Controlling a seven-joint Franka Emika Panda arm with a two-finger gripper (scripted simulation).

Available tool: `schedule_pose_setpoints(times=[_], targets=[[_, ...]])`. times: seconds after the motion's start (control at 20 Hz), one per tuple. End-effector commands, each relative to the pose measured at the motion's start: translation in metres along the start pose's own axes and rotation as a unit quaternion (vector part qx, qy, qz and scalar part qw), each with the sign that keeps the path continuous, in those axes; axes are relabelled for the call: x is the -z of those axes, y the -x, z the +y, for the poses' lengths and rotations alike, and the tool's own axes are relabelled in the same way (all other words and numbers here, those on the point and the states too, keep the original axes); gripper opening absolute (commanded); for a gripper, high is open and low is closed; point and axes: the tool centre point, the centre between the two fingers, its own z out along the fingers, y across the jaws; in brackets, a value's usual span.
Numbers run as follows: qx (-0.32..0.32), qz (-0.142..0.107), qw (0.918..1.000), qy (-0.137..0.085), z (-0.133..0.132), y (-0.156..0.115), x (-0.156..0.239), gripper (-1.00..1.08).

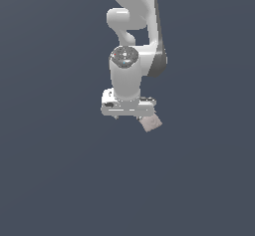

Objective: Pick up the object and move it to a goal position.

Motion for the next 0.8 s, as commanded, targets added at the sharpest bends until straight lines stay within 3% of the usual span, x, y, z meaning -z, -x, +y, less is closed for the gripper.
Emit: schedule_pose_setpoints(times=[0.0,0.4,0.75], targets=[[0.0,0.0,1.0,0.0,0.0,0.0,0.0,1.08],[-0.013,0.0,0.9999,0.006,0.018,-0.002,0.001,1.08],[-0.021,-0.003,0.9998,-0.007,0.013,0.001,-0.002,1.08]])
